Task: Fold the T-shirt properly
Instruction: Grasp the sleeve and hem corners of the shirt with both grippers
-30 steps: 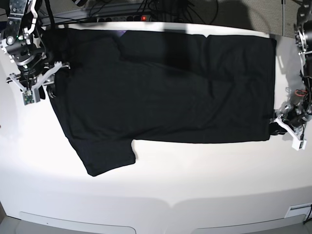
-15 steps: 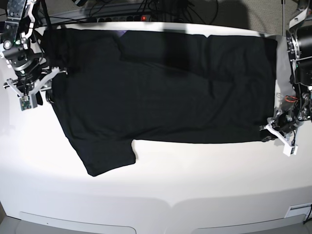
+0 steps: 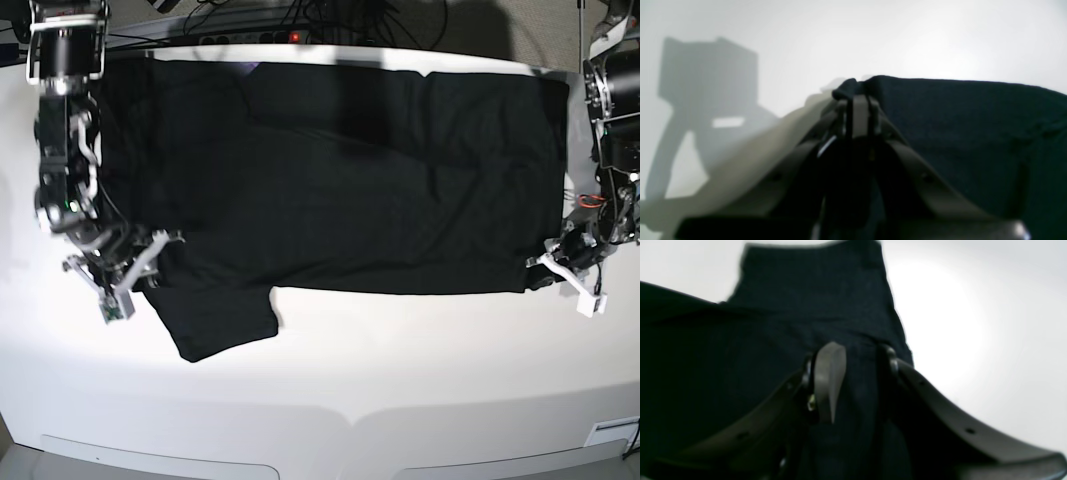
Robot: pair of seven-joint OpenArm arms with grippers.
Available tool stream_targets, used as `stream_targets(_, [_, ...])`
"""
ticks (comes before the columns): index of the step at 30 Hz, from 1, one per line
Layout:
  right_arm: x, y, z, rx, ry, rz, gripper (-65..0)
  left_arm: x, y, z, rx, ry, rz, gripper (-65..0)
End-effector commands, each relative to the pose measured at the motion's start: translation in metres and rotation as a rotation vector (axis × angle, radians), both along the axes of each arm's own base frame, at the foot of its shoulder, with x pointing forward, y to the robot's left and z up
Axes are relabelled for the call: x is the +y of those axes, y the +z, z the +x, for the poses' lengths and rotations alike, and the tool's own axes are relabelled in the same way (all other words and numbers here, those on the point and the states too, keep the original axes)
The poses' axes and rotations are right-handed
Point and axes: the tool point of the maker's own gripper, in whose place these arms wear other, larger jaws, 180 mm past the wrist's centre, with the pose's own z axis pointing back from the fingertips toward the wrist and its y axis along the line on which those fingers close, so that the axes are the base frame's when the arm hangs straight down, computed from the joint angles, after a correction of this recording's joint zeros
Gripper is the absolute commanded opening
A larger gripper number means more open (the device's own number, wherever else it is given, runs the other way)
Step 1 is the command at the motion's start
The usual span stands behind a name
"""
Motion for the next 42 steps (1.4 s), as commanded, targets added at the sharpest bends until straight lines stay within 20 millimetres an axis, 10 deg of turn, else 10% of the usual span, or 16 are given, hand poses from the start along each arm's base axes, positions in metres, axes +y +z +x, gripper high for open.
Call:
stream_targets(1, [-0.007, 0.02, 0.023, -0.051, -0.004, -0.01, -45.2, 0.003, -0.004, -0.004, 0.045, -0.018, 0.026, -65.0])
stream_targets(11, [-0.03, 0.024, 0.115, 0.127, -0.067, -0.039, -45.2, 0.001, 0.003, 0.001, 0.018, 0.014, -0.028, -65.0])
stream_targets(20, [-0.053, -0.009, 0.127, 0.237, -0.079, -0.075, -40.8, 0.001, 0.002, 0.001, 0.019, 0.013, -0.027, -65.0])
stream_targets(34, [-0.022, -0.029, 0.124, 0.266, -0.039, -0.031, -40.8, -0.001, 0.002, 0.001, 0.019, 0.012, -0.03, -65.0])
stream_targets(42, [-0.037, -0.036, 0.121, 0.257, -0.071, -0.116, -40.8, -0.001, 0.002, 0.001, 0.019, 0.012, -0.03, -65.0])
